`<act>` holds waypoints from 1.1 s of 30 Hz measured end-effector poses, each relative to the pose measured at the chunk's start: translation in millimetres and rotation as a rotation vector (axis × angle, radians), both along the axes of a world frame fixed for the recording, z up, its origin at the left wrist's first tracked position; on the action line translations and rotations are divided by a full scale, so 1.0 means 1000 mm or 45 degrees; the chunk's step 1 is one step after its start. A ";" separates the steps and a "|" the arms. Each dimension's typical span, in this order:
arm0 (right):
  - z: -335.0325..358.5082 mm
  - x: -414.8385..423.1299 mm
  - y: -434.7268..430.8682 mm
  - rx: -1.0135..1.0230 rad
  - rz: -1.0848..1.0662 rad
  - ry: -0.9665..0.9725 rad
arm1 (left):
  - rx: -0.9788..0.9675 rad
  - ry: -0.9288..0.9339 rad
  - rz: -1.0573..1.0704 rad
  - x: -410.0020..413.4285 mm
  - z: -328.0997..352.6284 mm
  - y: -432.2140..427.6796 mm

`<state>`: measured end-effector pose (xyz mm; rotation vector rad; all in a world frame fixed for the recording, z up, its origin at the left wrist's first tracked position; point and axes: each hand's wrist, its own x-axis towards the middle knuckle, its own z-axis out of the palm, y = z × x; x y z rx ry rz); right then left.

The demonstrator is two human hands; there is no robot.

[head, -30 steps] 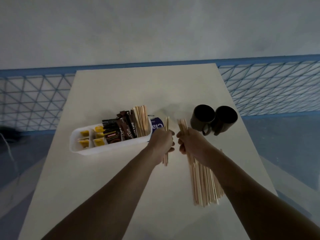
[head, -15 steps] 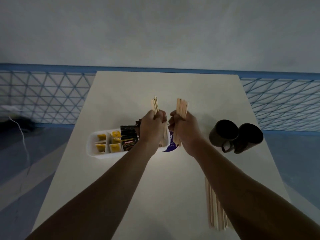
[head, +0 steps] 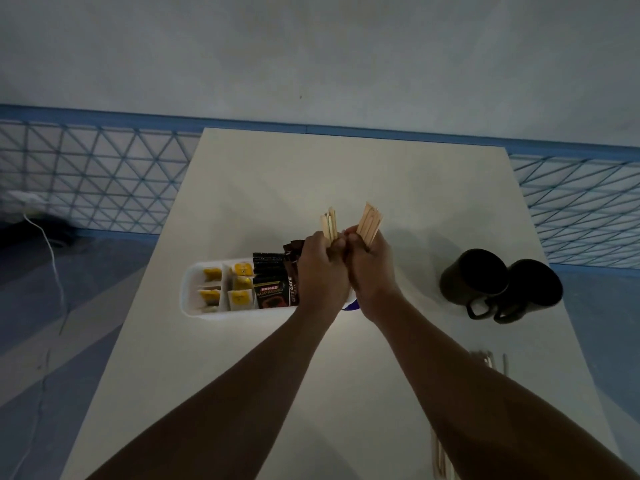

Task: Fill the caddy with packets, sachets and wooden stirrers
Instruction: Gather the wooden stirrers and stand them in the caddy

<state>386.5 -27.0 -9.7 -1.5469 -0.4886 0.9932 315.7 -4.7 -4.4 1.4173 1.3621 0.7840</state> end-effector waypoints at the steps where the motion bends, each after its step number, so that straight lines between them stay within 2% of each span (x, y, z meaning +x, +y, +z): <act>1: -0.002 -0.001 -0.001 0.009 0.016 0.005 | 0.013 0.005 0.001 0.000 -0.002 0.000; 10: -0.007 -0.008 -0.004 -0.053 0.109 -0.179 | 0.117 -0.051 0.029 -0.005 0.007 0.008; 13: -0.008 -0.010 -0.005 -0.089 0.138 -0.315 | 0.135 -0.080 0.039 -0.009 0.013 0.013; 18: 0.002 -0.009 -0.008 -0.091 0.231 -0.675 | 0.188 -0.074 0.027 -0.024 0.026 0.025; 20: 0.005 -0.007 -0.008 -0.040 0.202 -0.827 | 0.200 -0.019 0.021 -0.031 0.029 0.028; 23: 0.007 -0.001 -0.009 -0.027 0.200 -0.907 | 0.188 0.115 0.003 -0.041 0.031 0.031; 28: 0.010 0.007 -0.017 -0.044 0.211 -0.905 | 0.161 0.435 -0.143 -0.050 0.030 0.035; 33: 0.008 0.012 -0.022 -0.063 0.118 -0.915 | 0.121 0.552 -0.247 -0.053 0.023 0.037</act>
